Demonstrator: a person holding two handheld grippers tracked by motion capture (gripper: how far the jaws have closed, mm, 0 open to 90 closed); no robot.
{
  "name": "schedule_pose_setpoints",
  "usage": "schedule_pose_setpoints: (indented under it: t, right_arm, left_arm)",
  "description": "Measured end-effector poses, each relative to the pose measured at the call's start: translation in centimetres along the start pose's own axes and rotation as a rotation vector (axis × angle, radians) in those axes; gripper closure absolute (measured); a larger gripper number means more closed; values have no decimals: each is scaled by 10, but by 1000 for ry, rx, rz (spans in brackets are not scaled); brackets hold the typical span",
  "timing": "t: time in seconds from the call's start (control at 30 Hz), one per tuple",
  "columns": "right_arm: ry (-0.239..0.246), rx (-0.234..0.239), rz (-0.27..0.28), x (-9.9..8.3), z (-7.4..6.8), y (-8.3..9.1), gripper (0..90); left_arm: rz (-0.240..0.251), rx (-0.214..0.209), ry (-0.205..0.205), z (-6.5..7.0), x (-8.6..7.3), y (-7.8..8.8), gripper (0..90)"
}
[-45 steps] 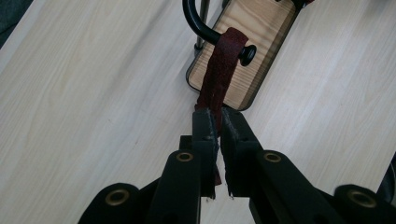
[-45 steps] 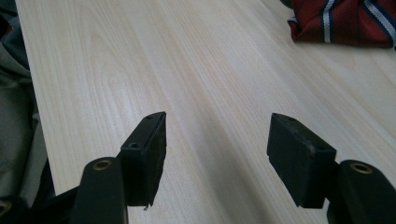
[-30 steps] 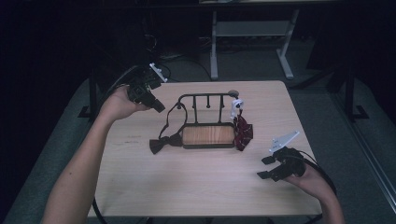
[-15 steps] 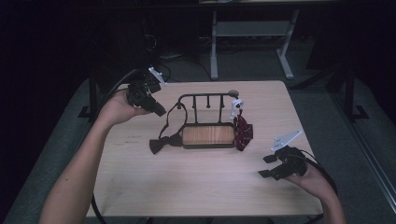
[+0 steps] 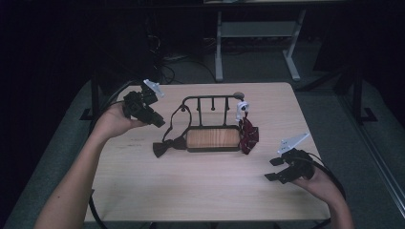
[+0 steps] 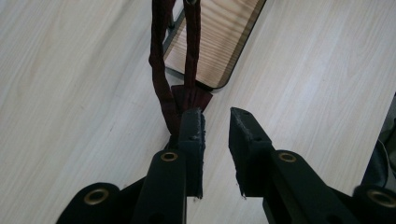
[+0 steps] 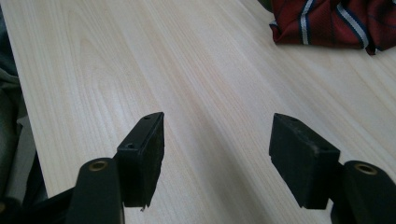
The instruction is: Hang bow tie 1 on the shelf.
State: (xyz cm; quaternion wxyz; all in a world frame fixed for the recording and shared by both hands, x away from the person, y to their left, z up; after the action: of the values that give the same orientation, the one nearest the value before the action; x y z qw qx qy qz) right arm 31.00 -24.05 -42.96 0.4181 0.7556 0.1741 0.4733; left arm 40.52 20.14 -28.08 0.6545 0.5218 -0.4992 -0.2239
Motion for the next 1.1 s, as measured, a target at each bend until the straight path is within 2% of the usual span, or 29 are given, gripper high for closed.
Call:
schedule_pose_setpoints:
  t: [0.3, 0.5, 1.1]
  right_arm:
    - [2, -8, -2, -1, 1, 0, 352]
    - [-7, -8, 0, -1, 1, 2, 350]
    - [-18, -10, -1, -4, 3, 2, 347]
  left_arm:
    - [9, -3, -10, 6, -7, 0, 736]
    - [18, -10, 7, 6, -14, -3, 728]
    - [27, -25, 19, 11, -39, -15, 697]
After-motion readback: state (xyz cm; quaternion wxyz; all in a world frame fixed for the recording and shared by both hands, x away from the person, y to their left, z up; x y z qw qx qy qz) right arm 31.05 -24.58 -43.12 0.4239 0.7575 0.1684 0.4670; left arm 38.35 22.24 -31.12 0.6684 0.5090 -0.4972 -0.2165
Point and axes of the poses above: each handheld gripper's, and its own axes: y roughly backward along the jaws, x roughly out of its top, z roughly to its right, the point moved 1 cm from there along -y, roughly forward along the jaws, and after that the axes turned 4 degrees about x, right-handed, at the moved point
